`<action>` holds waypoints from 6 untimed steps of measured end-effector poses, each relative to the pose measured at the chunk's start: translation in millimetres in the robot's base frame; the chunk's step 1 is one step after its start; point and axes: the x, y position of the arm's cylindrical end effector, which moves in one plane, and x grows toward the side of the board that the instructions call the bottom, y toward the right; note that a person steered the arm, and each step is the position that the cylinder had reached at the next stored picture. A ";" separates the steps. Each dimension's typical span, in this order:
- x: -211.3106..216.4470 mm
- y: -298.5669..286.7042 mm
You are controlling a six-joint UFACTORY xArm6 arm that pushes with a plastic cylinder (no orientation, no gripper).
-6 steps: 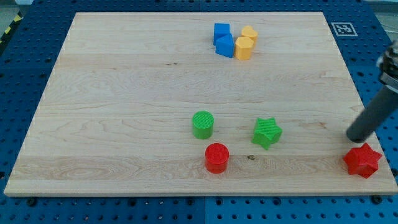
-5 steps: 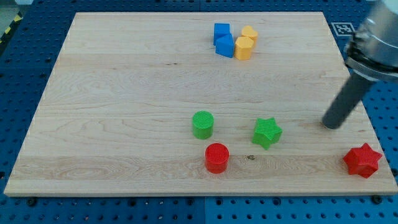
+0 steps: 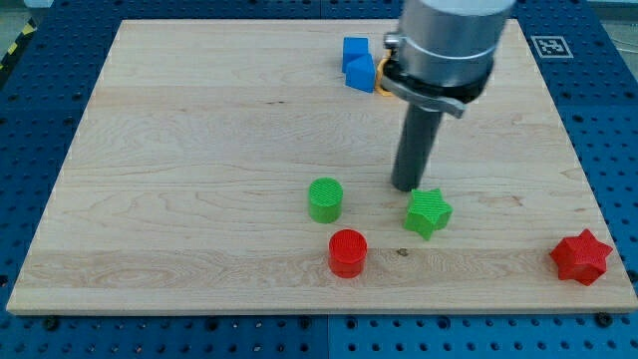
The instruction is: Keep green star diagonally left to red star
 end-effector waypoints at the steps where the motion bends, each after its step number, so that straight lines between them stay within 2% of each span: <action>1: 23.7 -8.6; 2: 51.0 3.8; 3: 66.3 44.5; 6: 33.1 69.0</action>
